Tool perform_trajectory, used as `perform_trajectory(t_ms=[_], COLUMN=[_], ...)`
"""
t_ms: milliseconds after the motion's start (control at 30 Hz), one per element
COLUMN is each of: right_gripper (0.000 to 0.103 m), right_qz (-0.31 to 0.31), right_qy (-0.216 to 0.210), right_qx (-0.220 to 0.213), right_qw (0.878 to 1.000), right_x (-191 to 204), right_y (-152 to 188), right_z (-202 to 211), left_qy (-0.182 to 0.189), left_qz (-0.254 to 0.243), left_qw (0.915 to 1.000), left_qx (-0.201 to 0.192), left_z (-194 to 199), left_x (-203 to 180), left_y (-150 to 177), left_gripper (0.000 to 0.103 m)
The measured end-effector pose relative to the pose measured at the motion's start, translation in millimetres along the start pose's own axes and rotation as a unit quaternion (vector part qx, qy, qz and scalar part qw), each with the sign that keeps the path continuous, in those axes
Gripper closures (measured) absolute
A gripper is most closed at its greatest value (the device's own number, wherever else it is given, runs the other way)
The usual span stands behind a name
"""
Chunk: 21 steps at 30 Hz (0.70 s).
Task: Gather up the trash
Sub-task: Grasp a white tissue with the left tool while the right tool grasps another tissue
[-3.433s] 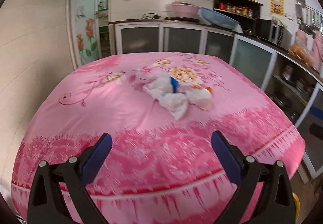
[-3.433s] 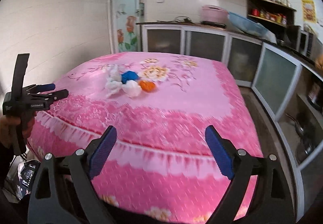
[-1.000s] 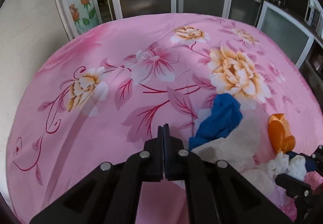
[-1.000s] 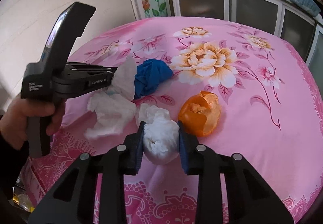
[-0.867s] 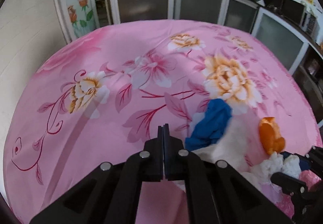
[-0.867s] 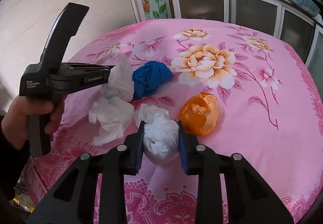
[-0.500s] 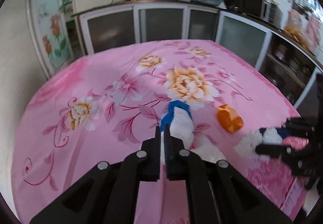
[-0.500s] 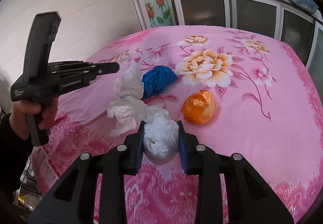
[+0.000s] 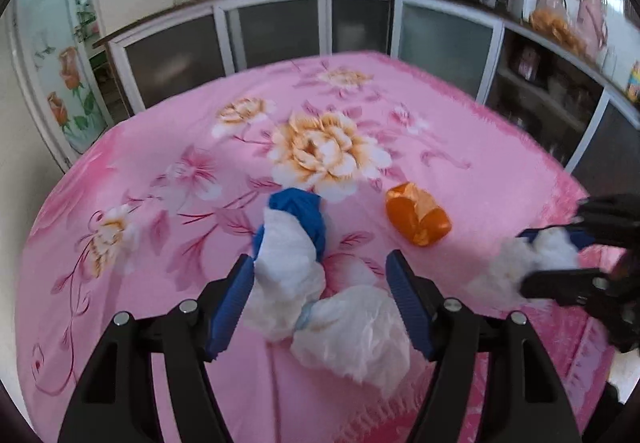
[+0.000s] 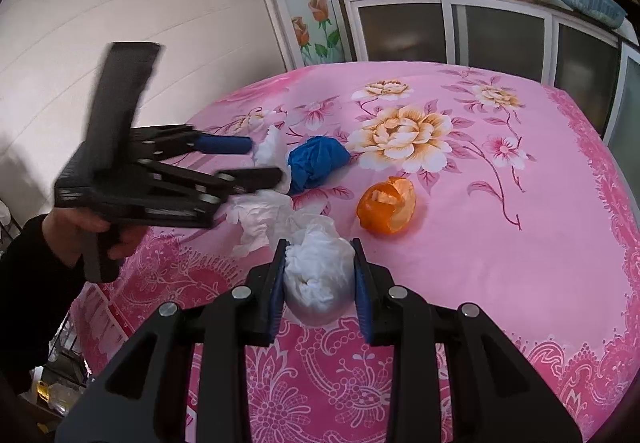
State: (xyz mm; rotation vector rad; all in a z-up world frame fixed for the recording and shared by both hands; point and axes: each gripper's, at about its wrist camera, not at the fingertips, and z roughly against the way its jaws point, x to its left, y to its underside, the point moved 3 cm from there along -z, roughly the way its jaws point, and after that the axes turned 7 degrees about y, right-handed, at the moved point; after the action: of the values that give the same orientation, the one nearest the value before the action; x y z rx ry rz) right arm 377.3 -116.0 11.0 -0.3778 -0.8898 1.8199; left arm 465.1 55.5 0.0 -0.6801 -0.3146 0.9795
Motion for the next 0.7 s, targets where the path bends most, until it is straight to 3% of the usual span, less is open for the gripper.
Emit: perform_trajectory(t_ms=[133, 233, 267, 500, 700], right_gripper=[0.075, 0.075, 0.075, 0.075, 0.075], right_qz=[-0.002, -0.004, -0.004, -0.016, -0.02], right_qy=[-0.002, -0.006, -0.006, -0.014, -0.005], right_qx=[-0.006, -0.011, -0.013, -0.018, -0.027], right_qw=[1.0, 1.0, 1.0, 1.0, 0.999], right_x=[-1.4, -2.5, -2.5, -3.4, -3.3], right_y=[-0.8, -2.1, -2.2, -1.6, 9.7], right_z=[4.4, 9.3, 10.3, 19.8, 53.0], left_qy=[-0.006, 0.001, 0.006, 0.031, 0.047], left_qz=[0.026, 0.06, 0.07, 0.113, 0.123], left_qw=[0.9989, 0.9975, 0.997, 0.9931, 0.9894], left_qx=[0.04, 0.039, 0.034, -0.006, -0.062], left_z=[-29.4, -32.7, -31.4, -8.0, 44.4], left_x=[9.4, 21.2, 24.6, 36.8, 26.5], left_y=[-0.5, 1.7, 2.5, 5.3, 15.4], left_gripper=[0.039, 0.088, 0.094, 0.096, 0.096])
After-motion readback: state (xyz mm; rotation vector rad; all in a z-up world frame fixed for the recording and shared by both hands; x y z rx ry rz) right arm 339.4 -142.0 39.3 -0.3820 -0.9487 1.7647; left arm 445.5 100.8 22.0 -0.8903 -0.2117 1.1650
